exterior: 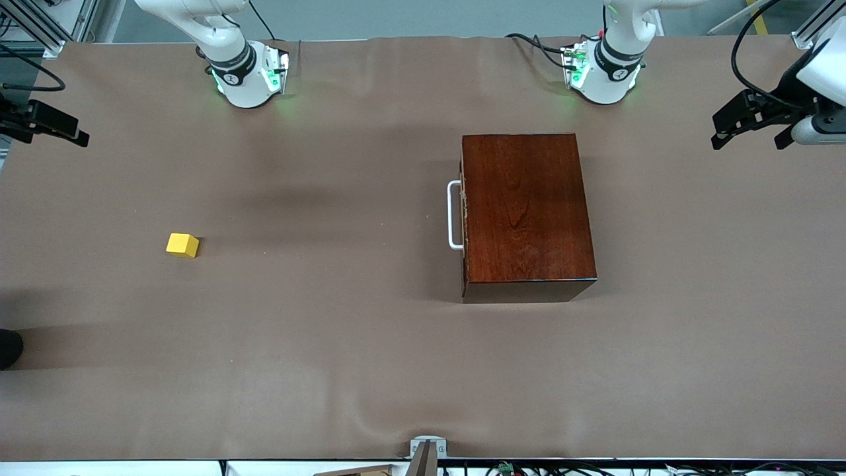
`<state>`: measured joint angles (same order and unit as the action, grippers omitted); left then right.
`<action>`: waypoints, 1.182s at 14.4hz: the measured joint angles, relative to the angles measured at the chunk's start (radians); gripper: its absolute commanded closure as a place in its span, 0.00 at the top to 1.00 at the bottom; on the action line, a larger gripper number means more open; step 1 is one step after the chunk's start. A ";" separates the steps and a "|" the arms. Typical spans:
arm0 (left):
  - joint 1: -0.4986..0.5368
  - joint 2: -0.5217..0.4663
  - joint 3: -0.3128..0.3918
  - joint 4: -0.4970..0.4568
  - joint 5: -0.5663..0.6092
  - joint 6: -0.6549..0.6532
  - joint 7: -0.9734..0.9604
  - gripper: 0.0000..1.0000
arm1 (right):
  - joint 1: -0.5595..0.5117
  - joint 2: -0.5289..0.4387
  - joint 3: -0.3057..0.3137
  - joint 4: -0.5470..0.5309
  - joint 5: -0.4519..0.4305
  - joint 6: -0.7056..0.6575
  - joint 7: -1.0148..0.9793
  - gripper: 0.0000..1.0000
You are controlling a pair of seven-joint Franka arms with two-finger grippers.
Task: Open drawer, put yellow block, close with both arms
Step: 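Move the left gripper to the white drawer handle of the wooden box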
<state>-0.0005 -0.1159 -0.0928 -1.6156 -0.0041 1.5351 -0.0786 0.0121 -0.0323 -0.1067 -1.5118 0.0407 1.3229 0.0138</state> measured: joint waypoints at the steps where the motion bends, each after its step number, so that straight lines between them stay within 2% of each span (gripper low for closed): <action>1: 0.000 0.000 -0.003 0.000 0.000 0.000 0.000 1.00 | 0.000 0.000 0.000 0.000 0.000 0.001 0.000 1.00; 9: -0.003 0.030 -0.026 0.024 0.000 0.000 0.000 1.00 | 0.000 0.000 -0.002 0.000 0.000 0.000 0.000 1.00; 13: -0.010 0.096 -0.135 0.043 0.000 0.002 -0.027 1.00 | 0.000 0.000 -0.003 0.001 0.000 0.003 0.000 1.00; 17: -0.024 0.186 -0.278 0.100 0.041 0.003 -0.177 1.00 | 0.002 0.000 -0.004 0.001 0.000 0.000 0.000 1.00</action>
<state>-0.0242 0.0698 -0.3711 -1.5153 0.0366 1.5385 -0.2558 0.0142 -0.0320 -0.1107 -1.5109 0.0407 1.3233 0.0137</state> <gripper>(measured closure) 0.000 0.000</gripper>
